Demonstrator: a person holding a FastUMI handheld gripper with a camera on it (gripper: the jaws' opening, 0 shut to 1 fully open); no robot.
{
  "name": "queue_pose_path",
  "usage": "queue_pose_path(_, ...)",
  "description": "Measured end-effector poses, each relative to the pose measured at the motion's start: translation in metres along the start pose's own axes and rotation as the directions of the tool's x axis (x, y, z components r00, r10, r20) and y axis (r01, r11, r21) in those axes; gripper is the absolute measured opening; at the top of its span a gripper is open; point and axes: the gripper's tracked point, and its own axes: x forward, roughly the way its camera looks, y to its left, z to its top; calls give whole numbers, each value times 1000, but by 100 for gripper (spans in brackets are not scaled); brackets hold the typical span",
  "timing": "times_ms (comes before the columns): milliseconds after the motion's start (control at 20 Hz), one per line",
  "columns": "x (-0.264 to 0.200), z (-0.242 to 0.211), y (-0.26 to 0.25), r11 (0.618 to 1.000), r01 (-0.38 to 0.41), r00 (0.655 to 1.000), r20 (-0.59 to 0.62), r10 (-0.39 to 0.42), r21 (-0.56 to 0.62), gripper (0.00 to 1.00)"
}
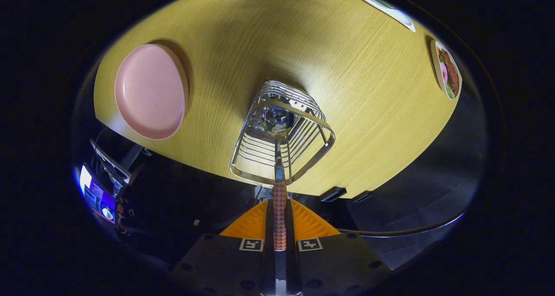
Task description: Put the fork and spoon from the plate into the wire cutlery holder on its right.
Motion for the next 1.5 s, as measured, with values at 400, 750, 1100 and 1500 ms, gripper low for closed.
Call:
queue_pose_path(400, -8, 5, 8, 998, -43, 992, 118, 47, -36, 35)
queue_pose_path(750, -37, 2, 6, 993, -120, 887, 447, 115, -17, 95)
queue_pose_path(1100, -99, -9, -17, 978, -162, 548, 836, -22, 132, 100)
queue_pose_path(1500, -152, -47, 7, 956, -168, 136, 966, -220, 242, 99)
